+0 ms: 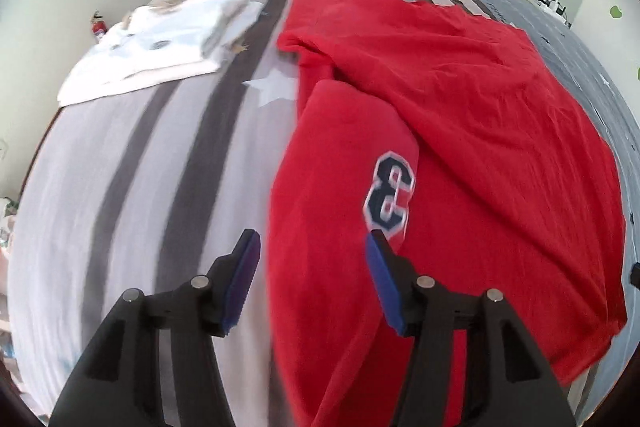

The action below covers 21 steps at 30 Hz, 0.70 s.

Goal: Fold clothes

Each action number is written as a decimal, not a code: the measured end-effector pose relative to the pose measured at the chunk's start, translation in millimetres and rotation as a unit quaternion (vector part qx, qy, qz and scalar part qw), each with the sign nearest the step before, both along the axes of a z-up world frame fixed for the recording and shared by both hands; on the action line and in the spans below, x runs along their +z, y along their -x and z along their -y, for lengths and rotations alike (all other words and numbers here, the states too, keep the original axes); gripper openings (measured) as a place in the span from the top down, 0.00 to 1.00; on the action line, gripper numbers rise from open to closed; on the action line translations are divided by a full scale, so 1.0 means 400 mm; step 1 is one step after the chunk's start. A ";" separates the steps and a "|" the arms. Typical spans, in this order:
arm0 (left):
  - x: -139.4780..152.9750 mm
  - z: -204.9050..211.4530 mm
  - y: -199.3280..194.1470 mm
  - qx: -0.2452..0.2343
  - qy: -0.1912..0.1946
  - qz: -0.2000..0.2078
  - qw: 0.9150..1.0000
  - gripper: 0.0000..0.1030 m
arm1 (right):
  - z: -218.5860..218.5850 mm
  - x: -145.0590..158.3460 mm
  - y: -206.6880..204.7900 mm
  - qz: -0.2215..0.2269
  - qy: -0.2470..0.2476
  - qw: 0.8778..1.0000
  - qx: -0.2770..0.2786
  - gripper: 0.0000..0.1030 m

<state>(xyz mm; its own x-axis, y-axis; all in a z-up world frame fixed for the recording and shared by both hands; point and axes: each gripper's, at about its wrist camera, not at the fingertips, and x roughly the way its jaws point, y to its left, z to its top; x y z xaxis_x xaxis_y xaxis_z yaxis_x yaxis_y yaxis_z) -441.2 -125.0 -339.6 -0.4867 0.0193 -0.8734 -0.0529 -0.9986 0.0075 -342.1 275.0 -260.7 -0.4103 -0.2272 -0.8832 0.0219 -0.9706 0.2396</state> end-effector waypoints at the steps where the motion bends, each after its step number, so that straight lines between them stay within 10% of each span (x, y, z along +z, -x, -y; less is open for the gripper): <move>1: -0.007 -0.009 0.013 -0.009 0.005 -0.004 1.000 0.49 | 0.014 -0.013 0.024 -0.002 0.002 1.000 0.001 0.76; 5: -0.056 -0.040 0.036 -0.062 0.014 0.010 0.998 0.52 | 0.069 -0.045 0.089 -0.014 0.015 1.000 0.013 0.76; 7: -0.082 -0.042 0.046 -0.074 0.016 0.025 0.997 0.86 | 0.098 -0.063 0.118 -0.014 0.019 1.000 0.020 0.76; 10: -0.071 -0.011 0.042 -0.071 0.001 0.016 0.997 0.96 | 0.141 -0.088 0.150 -0.011 0.027 0.999 0.034 0.76; 21: 0.057 0.359 -0.079 0.092 -0.080 -0.006 0.993 0.92 | 0.198 -0.161 0.166 0.025 -0.005 0.998 0.055 0.76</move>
<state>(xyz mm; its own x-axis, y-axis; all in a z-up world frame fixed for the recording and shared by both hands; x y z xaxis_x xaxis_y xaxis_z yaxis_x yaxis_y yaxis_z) -409.5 -268.7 -316.9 -0.5059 0.0671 -0.8600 0.1294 -0.9798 -0.1525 -408.4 195.7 -325.0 -0.3388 -0.2604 -0.9041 0.1177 -0.9651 0.2339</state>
